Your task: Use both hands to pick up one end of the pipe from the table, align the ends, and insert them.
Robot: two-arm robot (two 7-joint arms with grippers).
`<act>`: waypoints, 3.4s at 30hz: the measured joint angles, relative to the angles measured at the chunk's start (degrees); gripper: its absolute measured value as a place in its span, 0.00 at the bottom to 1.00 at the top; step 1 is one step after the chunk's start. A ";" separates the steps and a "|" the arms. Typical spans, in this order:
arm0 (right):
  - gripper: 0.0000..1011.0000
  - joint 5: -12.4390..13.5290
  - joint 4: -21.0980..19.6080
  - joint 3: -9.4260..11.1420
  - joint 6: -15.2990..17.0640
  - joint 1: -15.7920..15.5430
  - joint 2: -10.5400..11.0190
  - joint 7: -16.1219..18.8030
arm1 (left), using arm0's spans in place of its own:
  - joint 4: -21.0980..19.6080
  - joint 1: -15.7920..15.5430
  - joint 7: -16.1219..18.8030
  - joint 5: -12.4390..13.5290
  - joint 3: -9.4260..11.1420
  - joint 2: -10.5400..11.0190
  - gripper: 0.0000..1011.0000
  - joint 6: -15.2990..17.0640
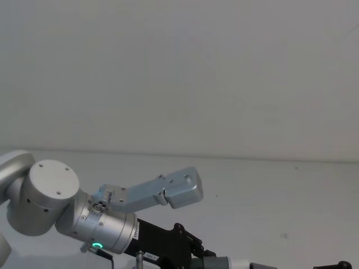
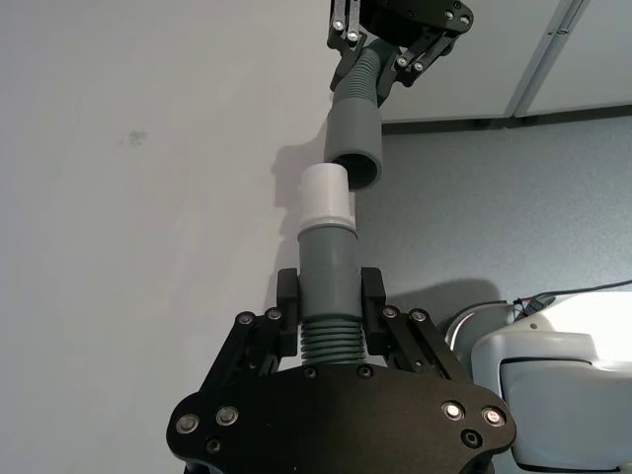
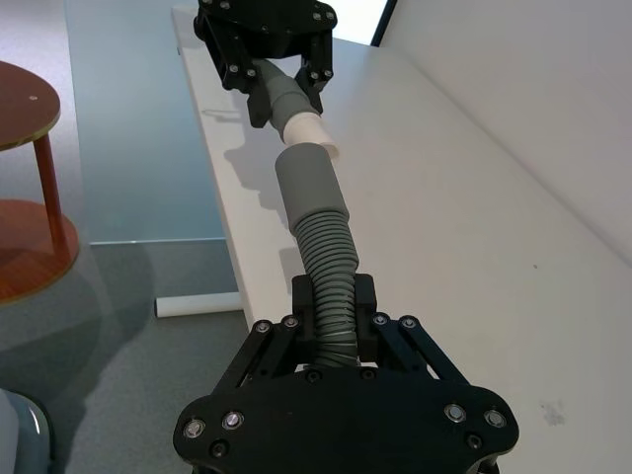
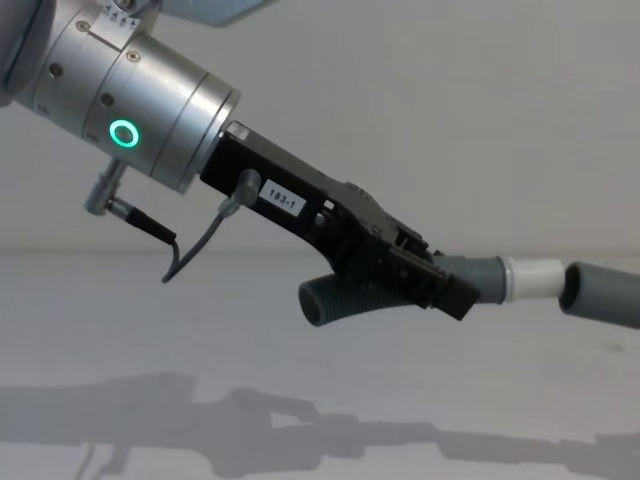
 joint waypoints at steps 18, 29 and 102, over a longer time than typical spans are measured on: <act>0.20 0.04 0.55 -1.54 1.99 1.74 -0.07 -0.62 | 0.28 -0.60 0.20 -0.70 0.64 0.63 0.32 -0.52; 0.20 -0.01 0.73 -2.34 2.45 2.56 -0.02 -0.94 | 1.04 -1.12 0.12 -1.07 1.24 0.62 0.32 -1.13; 0.20 4.21 -0.14 -6.50 -1.05 5.07 2.59 4.46 | 1.41 -2.33 0.68 -4.80 3.67 2.25 0.32 -3.89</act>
